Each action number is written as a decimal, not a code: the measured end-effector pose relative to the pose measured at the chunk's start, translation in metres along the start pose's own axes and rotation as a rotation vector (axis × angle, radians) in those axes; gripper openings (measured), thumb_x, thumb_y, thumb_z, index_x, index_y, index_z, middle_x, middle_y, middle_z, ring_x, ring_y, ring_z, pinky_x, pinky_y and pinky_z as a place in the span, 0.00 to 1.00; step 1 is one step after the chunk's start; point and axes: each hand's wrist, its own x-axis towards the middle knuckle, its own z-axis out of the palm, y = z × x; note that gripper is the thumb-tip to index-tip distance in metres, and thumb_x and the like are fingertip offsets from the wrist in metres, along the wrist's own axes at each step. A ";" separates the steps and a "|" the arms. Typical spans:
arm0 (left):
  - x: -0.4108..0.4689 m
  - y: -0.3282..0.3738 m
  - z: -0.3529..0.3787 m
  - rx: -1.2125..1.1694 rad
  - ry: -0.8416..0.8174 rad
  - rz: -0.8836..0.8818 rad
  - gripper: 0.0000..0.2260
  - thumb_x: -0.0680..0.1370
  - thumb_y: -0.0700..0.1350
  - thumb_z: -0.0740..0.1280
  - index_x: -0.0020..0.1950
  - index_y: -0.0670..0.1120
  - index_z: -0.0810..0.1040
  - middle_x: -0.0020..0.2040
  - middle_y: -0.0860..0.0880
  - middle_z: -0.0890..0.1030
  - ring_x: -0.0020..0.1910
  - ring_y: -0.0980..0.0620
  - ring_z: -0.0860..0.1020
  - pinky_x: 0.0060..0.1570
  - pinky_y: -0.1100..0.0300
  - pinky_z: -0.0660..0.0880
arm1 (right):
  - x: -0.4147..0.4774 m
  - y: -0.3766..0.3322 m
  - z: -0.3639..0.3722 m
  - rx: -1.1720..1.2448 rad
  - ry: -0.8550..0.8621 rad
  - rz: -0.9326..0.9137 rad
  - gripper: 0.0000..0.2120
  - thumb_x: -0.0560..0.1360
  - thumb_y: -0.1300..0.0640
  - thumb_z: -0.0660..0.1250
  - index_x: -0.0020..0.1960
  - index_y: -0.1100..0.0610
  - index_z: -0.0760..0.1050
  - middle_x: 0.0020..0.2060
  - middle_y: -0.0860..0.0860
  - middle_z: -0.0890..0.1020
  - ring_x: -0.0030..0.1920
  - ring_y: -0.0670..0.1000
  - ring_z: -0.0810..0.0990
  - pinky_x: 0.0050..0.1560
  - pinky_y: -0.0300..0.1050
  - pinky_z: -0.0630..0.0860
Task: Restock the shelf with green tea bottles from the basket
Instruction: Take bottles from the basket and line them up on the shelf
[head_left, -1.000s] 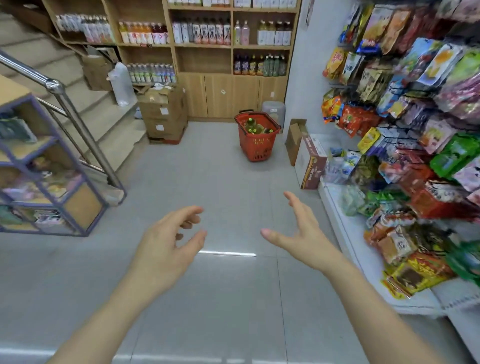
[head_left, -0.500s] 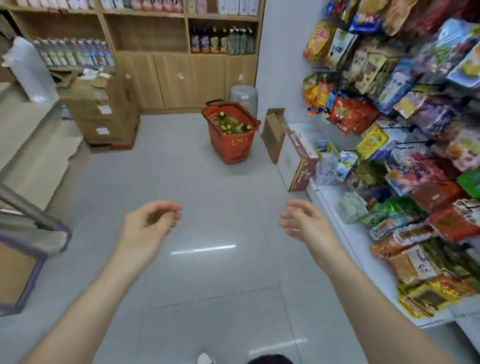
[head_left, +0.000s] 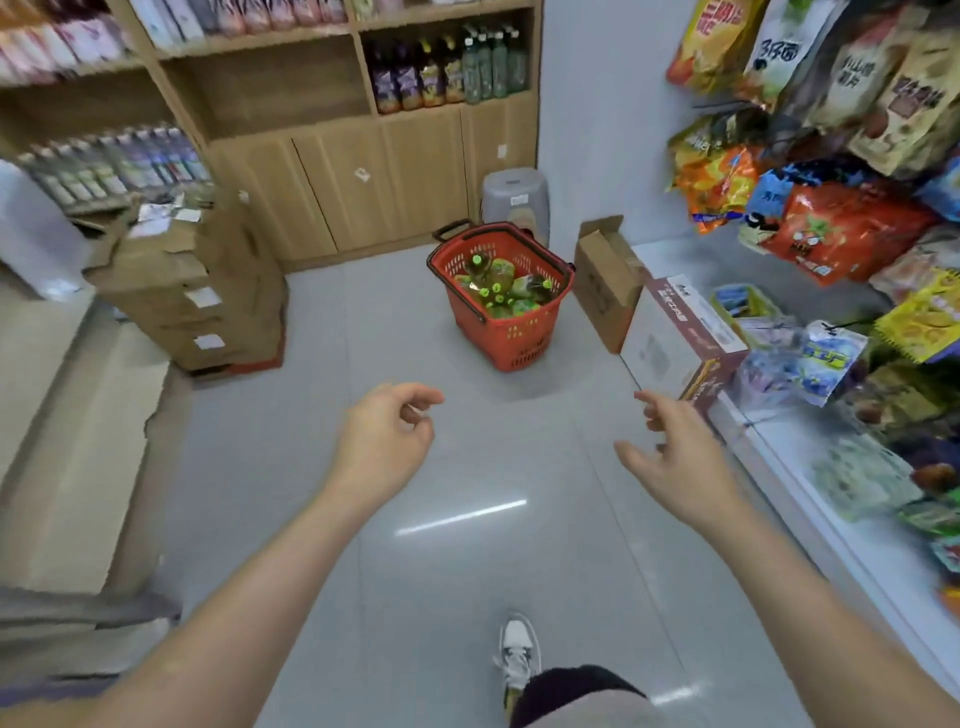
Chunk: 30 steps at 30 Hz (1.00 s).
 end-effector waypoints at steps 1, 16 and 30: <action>0.028 -0.007 -0.003 0.039 -0.037 0.002 0.13 0.71 0.33 0.67 0.52 0.47 0.82 0.48 0.50 0.80 0.42 0.55 0.76 0.50 0.61 0.73 | 0.028 -0.010 0.011 -0.029 -0.019 -0.002 0.29 0.71 0.56 0.72 0.70 0.55 0.66 0.60 0.55 0.72 0.58 0.53 0.74 0.59 0.49 0.71; 0.466 -0.145 -0.018 0.228 -0.308 0.079 0.12 0.74 0.35 0.63 0.50 0.48 0.83 0.54 0.49 0.81 0.53 0.48 0.78 0.55 0.57 0.72 | 0.403 -0.110 0.172 0.053 0.214 0.281 0.14 0.74 0.60 0.66 0.59 0.57 0.78 0.56 0.53 0.79 0.57 0.53 0.77 0.57 0.49 0.75; 0.826 -0.198 0.180 0.308 -0.717 0.424 0.15 0.75 0.36 0.66 0.61 0.46 0.79 0.60 0.48 0.80 0.59 0.49 0.77 0.61 0.57 0.72 | 0.686 -0.050 0.318 0.851 0.555 0.775 0.15 0.72 0.50 0.71 0.57 0.53 0.77 0.46 0.48 0.81 0.45 0.48 0.82 0.44 0.43 0.80</action>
